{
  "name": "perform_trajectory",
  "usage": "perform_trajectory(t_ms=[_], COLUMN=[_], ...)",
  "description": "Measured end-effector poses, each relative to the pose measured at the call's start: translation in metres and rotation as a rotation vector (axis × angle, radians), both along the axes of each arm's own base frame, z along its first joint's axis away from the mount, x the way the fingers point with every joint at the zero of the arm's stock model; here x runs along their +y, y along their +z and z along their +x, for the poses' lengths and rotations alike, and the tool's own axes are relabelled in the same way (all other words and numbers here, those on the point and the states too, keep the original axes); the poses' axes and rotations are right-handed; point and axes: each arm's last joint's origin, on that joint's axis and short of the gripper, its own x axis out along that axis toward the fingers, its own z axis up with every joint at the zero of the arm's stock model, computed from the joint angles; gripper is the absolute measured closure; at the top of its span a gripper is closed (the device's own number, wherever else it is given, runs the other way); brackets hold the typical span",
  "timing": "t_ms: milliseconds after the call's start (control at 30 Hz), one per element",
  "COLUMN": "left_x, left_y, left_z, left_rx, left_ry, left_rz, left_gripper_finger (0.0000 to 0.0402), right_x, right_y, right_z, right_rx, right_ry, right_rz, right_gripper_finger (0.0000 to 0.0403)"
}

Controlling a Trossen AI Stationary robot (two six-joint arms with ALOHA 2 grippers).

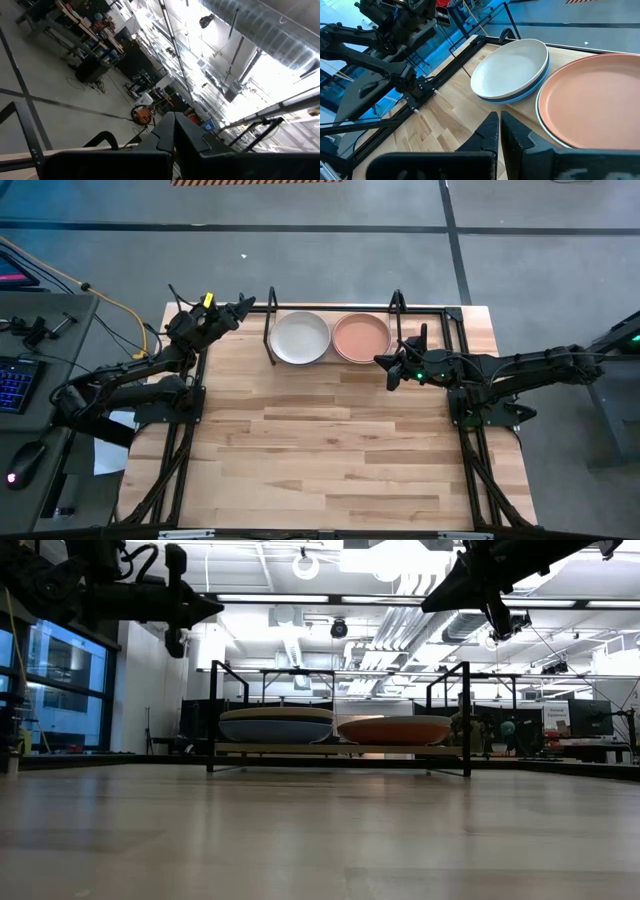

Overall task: Place and stack plates onto a shelf
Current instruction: Return to Home Position

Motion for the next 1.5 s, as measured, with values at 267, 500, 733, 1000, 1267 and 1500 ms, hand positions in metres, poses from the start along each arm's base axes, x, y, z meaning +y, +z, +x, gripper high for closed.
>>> perform_trajectory(t_ms=[267, 500, 733, 1000, 1267, 1500], left_x=[0.0, 0.0, -0.001, -0.016, -0.047, -0.078], left_y=[0.0, 0.0, 0.0, 0.009, 0.045, 0.067], left_z=[0.0, 0.0, 0.0, 0.015, 0.045, 0.059], left_rx=[-0.001, -0.001, -0.001, 0.05, 0.115, 0.114], left_ry=[-0.014, -0.014, -0.014, -0.091, -0.256, -0.406], left_rz=[0.006, 0.005, 0.006, 0.134, 0.306, 0.362], left_gripper_finger=[0.0401, 0.0401, 0.0401, 0.0401, 0.0401, 0.0401], right_x=[0.0, 0.0, 0.001, 0.001, 0.001, 0.003], right_y=[0.0, 0.0, 0.0, 0.0, 0.0, 0.0], right_z=[0.0, 0.0, 0.0, 0.0, 0.0, 0.001], right_rx=[0.0, 0.002, 0.005, 0.005, 0.005, 0.005], right_ry=[0.019, 0.02, 0.024, 0.026, 0.047, 0.101], right_rz=[0.006, 0.004, -0.002, -0.002, 0.006, 0.025], right_gripper_finger=[0.0403, 0.0403, 0.0403, 0.0403, 0.0403, 0.0403])
